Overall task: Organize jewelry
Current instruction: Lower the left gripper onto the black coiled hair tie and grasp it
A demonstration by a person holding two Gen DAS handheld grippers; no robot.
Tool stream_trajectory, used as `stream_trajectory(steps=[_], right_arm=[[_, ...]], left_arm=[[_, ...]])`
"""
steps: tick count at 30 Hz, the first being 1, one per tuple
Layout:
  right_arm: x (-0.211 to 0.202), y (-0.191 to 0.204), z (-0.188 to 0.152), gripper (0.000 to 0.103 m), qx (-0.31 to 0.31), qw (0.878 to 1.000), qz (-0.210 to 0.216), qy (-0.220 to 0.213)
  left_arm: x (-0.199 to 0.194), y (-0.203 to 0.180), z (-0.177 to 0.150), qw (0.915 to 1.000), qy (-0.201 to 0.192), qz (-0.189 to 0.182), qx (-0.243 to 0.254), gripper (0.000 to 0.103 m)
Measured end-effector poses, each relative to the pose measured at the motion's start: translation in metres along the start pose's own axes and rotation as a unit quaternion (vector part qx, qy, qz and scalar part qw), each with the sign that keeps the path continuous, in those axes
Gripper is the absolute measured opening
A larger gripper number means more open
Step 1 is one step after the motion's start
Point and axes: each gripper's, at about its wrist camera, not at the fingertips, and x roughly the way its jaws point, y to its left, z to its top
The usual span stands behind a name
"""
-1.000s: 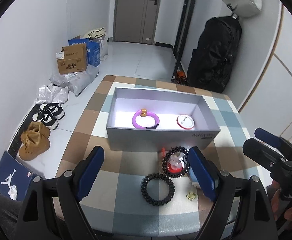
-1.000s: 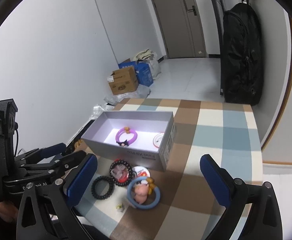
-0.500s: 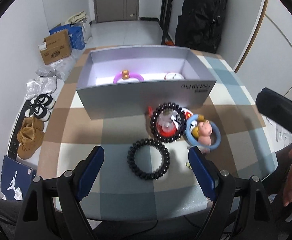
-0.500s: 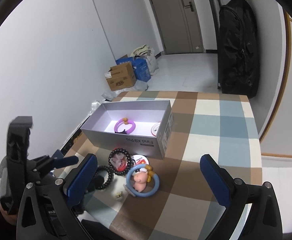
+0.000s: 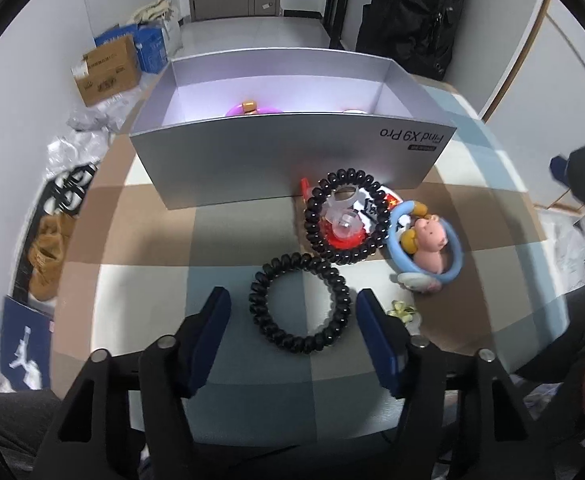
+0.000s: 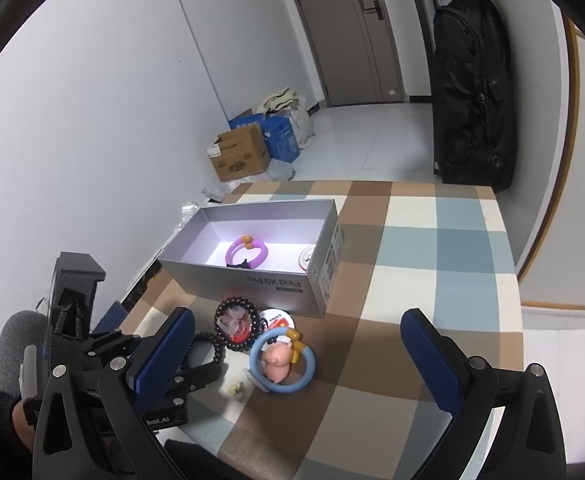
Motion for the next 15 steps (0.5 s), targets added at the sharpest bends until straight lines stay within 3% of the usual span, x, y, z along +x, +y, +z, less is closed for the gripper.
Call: stream_trajectory(steps=[2,6,15], right_arm=[[0.0,0.0,0.0,0.103,-0.001,1.0,0.0,0.001],[0.0,-0.001,0.0,0.103,0.002,1.0,0.0,0.004],[0.002,-0.003,-0.001,0.103,0.012,1.0,0.002,0.015]], left_arm=[[-0.001,-0.002,0.0,0.9999,-0.003,0.0,0.01,0.043],[-0.002,-0.003,0.0,0.9998,-0.001,-0.011,0.014,0.036],[-0.002,0.007,0.005,0.999,0.018,-0.04,-0.008,0.035]])
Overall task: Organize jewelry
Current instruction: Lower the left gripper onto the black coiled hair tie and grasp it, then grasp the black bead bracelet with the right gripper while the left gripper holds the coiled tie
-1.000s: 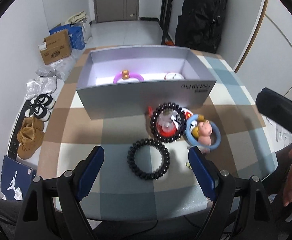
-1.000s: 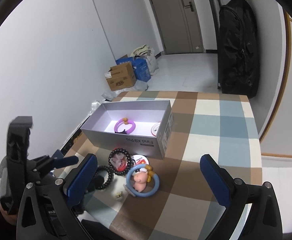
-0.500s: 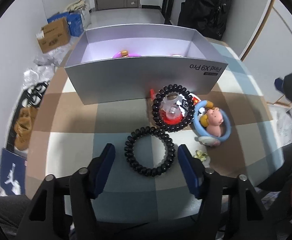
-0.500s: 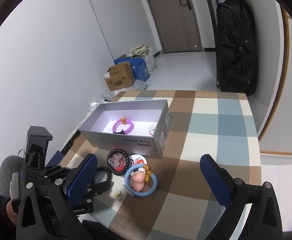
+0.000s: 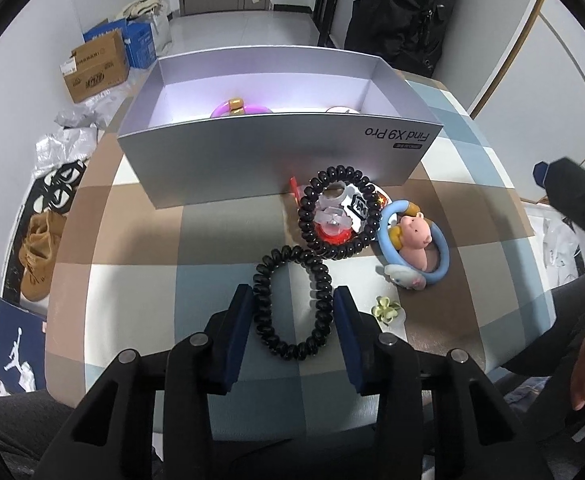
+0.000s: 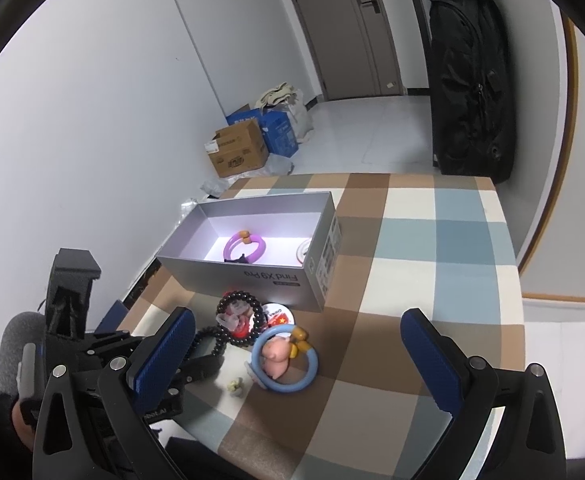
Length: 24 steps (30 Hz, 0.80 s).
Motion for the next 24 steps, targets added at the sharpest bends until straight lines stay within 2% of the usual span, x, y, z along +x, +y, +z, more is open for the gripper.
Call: stream_trajectory(steps=[6,14,18,24], right_arm=[[0.003,0.001,-0.001,0.103,0.004,1.0,-0.002,0.01],[0.021,0.027,-0.001,0.103,-0.037,0.999,-0.008,0.031],[0.036,0.042,-0.003,0.099,-0.063,0.997,-0.008,0.048],[0.061,0.064,-0.009,0.09,-0.113,0.99,-0.032,0.072]], left_arm=[[-0.007,0.013,0.004,0.9988,-0.004,-0.032,-0.037,0.035],[-0.025,0.03,0.013,0.994,-0.042,-0.055,-0.085,0.035],[-0.029,0.048,0.015,0.9879,-0.058,-0.067,-0.127,0.035],[-0.031,0.07,0.02,0.9793,-0.064,-0.093,-0.168,0.035]])
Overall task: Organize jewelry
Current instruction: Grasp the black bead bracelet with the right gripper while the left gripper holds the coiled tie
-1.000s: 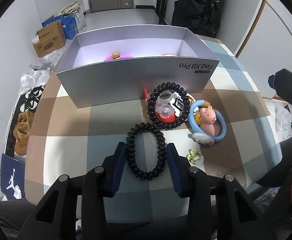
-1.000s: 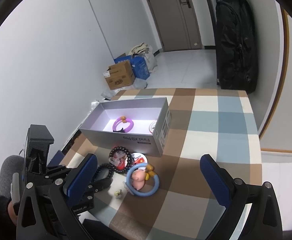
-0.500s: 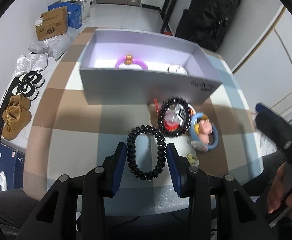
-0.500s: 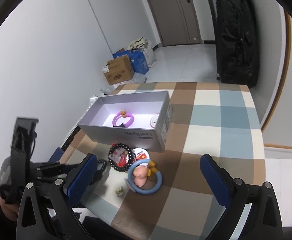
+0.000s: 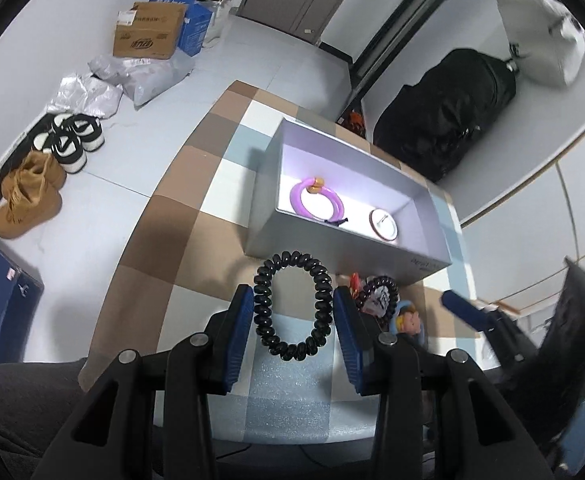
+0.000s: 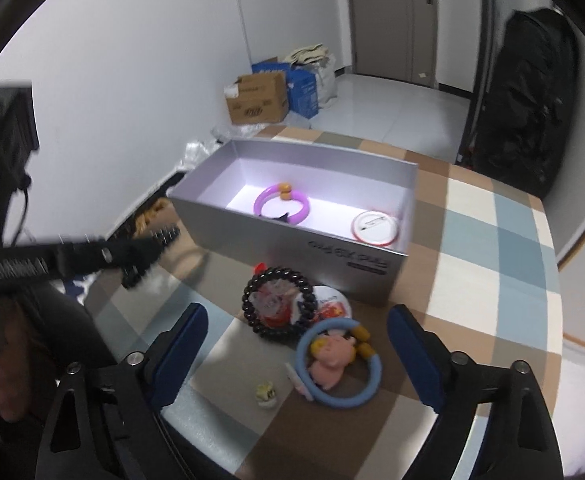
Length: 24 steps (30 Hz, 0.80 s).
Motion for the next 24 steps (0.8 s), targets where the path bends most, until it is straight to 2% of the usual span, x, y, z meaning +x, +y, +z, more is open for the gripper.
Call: stream_trajectory(steps=[5,7,9,10,14,16,18,24], right_arm=[[0.02,0.017,0.003,0.09,-0.065,0.997,-0.04,0.012],[0.03,0.02,0.003,0.089,-0.075,0.996,-0.044,0.024],[0.039,0.023,0.001,0.08,-0.082,0.995,-0.05,0.036],[0.043,0.024,0.001,0.079,-0.086,0.994,-0.048,0.043],[0.049,0.024,0.002,0.078,-0.086,0.994,-0.046,0.045],[0.05,0.021,0.003,0.072,-0.081,0.994,-0.05,0.044],[0.051,0.016,0.004,0.061,-0.071,0.995,-0.044,0.048],[0.045,0.008,0.006,0.056,-0.054,0.997,-0.03,0.041]], left_arm=[[0.0,0.003,0.004,0.9999,0.001,-0.011,0.002,0.035],[-0.001,0.005,0.004,0.9999,0.0,-0.015,0.003,0.035],[0.0,0.009,0.006,0.9999,0.002,-0.016,0.0,0.035],[0.001,0.011,0.006,0.9998,0.005,-0.019,-0.005,0.035],[0.002,0.019,0.007,0.9992,0.014,-0.029,-0.024,0.035],[0.001,0.019,0.007,0.9991,0.014,-0.03,-0.026,0.035],[0.002,0.016,0.007,0.9993,0.014,-0.028,-0.022,0.035],[0.005,0.014,0.006,0.9997,0.015,-0.016,-0.011,0.035]])
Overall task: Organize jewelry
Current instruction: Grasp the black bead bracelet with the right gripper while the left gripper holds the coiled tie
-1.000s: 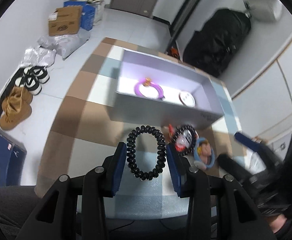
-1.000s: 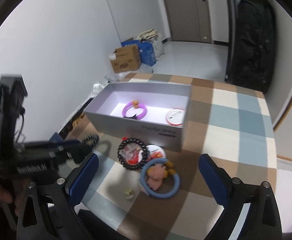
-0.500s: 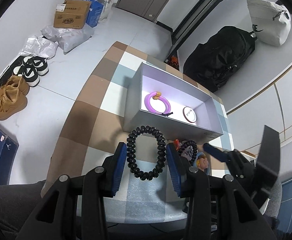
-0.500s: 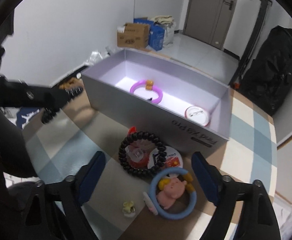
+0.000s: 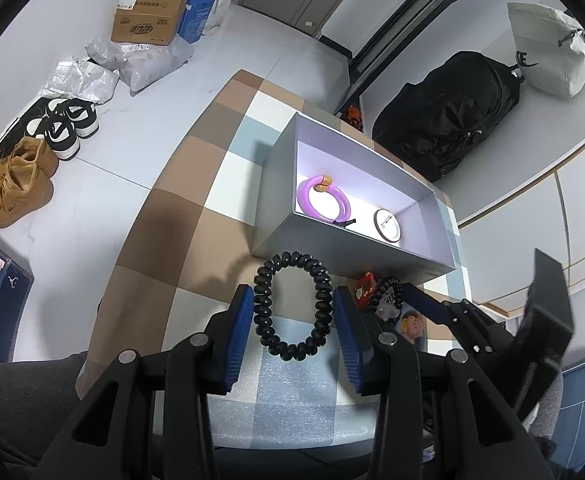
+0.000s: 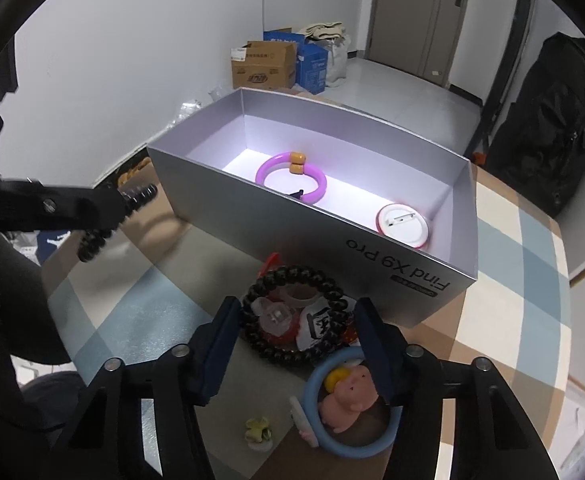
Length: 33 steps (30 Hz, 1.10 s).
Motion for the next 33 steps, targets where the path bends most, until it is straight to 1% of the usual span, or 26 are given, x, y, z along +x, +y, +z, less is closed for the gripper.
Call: stream_trajectory(steps=[3,6,11,14,17,19,22,24,27,30,33], right_arm=[[-0.007,-0.005,0.002,0.056,0.011,1.0,0.009,-0.009],[-0.014,-0.011,0.002,0.056,0.029,0.999,0.028,-0.015],[-0.026,-0.017,0.0,0.056,0.044,0.998,0.047,-0.027],[-0.029,-0.017,-0.001,0.052,0.042,0.998,0.048,-0.028],[-0.031,-0.017,-0.006,0.052,0.043,0.998,0.044,-0.028],[-0.028,-0.02,-0.006,0.05,0.047,0.998,0.04,-0.025],[-0.021,-0.03,-0.003,0.046,0.066,0.996,0.052,-0.013],[-0.016,-0.032,-0.002,0.032,0.069,0.996,0.058,-0.008],[-0.007,-0.035,0.002,0.021,0.079,0.994,0.078,-0.002],[-0.002,-0.037,0.005,0.013,0.088,0.992,0.094,0.004],[-0.001,-0.033,0.006,0.012,0.079,0.992,0.095,0.004]], left_arm=[[-0.001,-0.001,0.0,1.0,-0.004,0.005,0.003,0.035],[-0.001,-0.004,-0.001,0.9999,-0.007,0.008,0.008,0.035],[-0.001,-0.014,-0.005,0.9994,-0.014,0.015,0.027,0.035],[-0.001,-0.018,-0.007,0.9991,-0.015,0.02,0.034,0.035],[0.0,-0.02,-0.008,0.999,-0.015,0.023,0.036,0.035],[0.001,-0.021,-0.008,0.999,-0.014,0.022,0.036,0.035],[0.0,-0.02,-0.007,0.999,-0.015,0.022,0.036,0.035],[0.001,-0.02,-0.007,0.9991,-0.015,0.021,0.032,0.035],[0.002,-0.018,-0.006,0.9995,-0.012,0.017,0.025,0.035],[0.002,-0.016,-0.005,0.9996,-0.011,0.013,0.021,0.035],[0.003,-0.014,-0.004,0.9998,-0.009,0.007,0.015,0.035]])
